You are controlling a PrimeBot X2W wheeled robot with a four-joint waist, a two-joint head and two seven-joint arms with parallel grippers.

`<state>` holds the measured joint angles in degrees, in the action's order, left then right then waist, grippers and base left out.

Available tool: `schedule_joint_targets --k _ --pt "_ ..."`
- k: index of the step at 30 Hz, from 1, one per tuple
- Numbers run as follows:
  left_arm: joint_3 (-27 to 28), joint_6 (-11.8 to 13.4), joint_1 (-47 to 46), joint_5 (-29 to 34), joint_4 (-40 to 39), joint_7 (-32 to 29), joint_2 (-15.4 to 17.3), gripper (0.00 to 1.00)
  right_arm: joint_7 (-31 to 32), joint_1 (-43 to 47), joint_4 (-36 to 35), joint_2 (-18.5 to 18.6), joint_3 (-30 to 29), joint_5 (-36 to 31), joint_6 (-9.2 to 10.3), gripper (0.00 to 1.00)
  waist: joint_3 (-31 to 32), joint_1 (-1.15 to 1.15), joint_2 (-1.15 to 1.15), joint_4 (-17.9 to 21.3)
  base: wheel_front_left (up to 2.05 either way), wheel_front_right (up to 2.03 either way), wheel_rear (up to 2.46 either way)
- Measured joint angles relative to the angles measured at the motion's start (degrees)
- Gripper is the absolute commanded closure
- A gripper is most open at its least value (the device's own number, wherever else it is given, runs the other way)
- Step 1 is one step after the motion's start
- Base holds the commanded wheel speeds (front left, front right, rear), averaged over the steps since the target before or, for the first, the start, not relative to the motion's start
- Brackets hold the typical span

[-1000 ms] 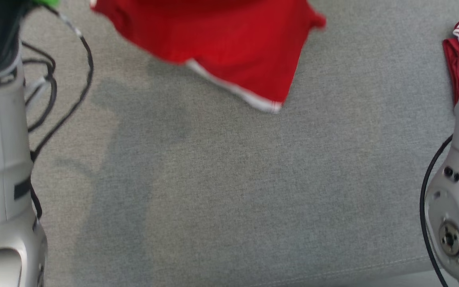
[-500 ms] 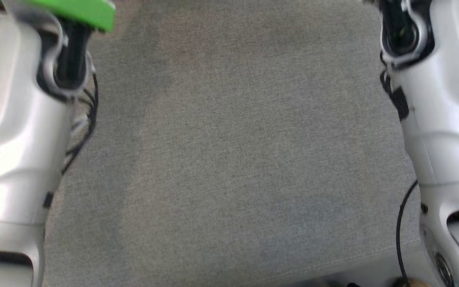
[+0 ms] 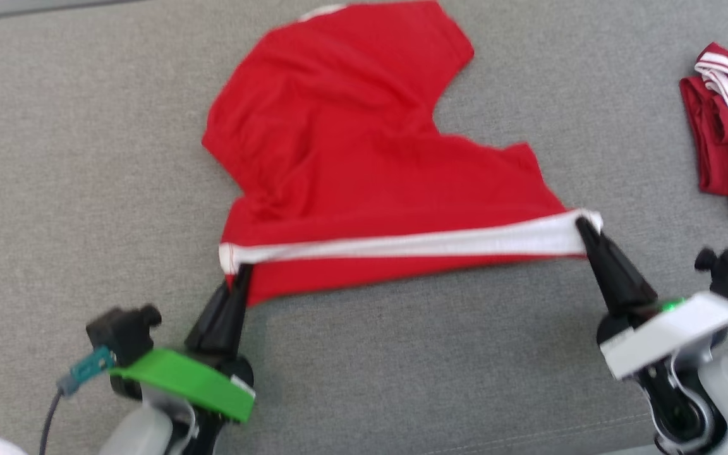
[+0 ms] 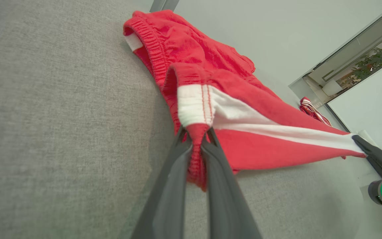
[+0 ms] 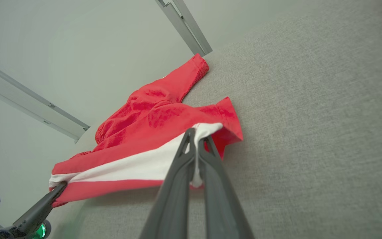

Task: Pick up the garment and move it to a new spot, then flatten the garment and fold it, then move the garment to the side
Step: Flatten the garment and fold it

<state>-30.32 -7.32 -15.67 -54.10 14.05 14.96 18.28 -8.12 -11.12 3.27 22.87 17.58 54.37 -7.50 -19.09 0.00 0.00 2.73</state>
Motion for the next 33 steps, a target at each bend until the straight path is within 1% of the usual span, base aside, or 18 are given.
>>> schedule_joint_targets --k 1,3,5,8,12,15,18,21,24,29,33 --pt "0.88 0.01 3.49 1.52 -1.29 0.0 -0.22 1.0 0.27 3.13 -1.66 1.32 0.3 0.12 0.0 1.0 1.19 0.0 0.0 -0.1 0.0 0.0 0.0" --pt "2.86 0.16 9.81 1.85 -4.43 0.01 -1.36 1.0 0.85 8.53 -4.61 3.1 0.36 1.08 -0.01 1.0 3.31 0.0 0.0 -0.25 0.0 0.0 0.0" --pt "4.89 1.14 16.38 3.61 -8.0 0.0 -2.13 1.0 1.57 13.76 -7.61 4.67 -0.05 1.79 -0.02 1.0 5.5 0.0 0.0 -0.41 0.0 0.0 0.0" --pt "6.98 1.88 23.34 3.99 -10.65 0.0 -3.33 1.0 2.96 19.49 -10.25 5.81 -1.16 2.64 -0.05 1.0 8.1 0.0 0.0 -0.71 0.0 0.0 0.0" --pt "6.68 2.07 27.69 3.82 -12.3 -0.01 -3.85 1.0 4.39 24.17 -12.07 6.86 -3.61 2.72 -0.05 1.0 10.45 0.0 0.0 -1.56 0.0 0.0 0.0" --pt "6.38 1.8 28.02 1.93 -14.39 -0.83 -4.54 1.0 5.76 24.08 -13.58 7.22 -5.73 2.6 -0.05 1.0 10.93 0.0 0.0 -2.64 0.0 0.0 0.0" --pt "6.49 1.69 27.17 0.04 -15.94 -1.79 -5.16 1.0 8.24 20.34 -14.18 7.11 -6.66 2.14 -0.04 1.0 10.31 0.0 0.0 -3.37 0.0 0.0 0.0" --pt "7.27 1.43 23.86 -2.85 -17.84 -3.05 -6.48 1.0 12.41 12.82 -13.4 7.06 -7.5 1.24 -0.04 1.0 8.6 0.0 0.0 -4.03 0.0 0.0 0.0" --pt "8.13 1.34 19.84 -5.2 -18.9 -4.77 -7.31 1.0 17.2 4.25 -10.85 6.58 -7.82 0.73 -0.04 1.0 6.41 0.0 0.0 -4.75 0.0 0.0 0.0" --pt "8.95 1.55 10.73 -7.03 -17.51 -7.84 -8.55 1.0 25.42 -11.42 -3.81 5.48 -7.42 -2.76 -0.03 1.0 2.06 0.0 0.0 -6.92 0.0 0.0 0.0" --pt "9.16 1.86 3.96 -7.53 -12.92 -8.88 -10.02 1.0 28.77 -20.87 2.96 3.02 -6.89 -5.24 -0.02 1.0 -1.01 0.0 0.0 -9.64 0.0 0.0 0.0"
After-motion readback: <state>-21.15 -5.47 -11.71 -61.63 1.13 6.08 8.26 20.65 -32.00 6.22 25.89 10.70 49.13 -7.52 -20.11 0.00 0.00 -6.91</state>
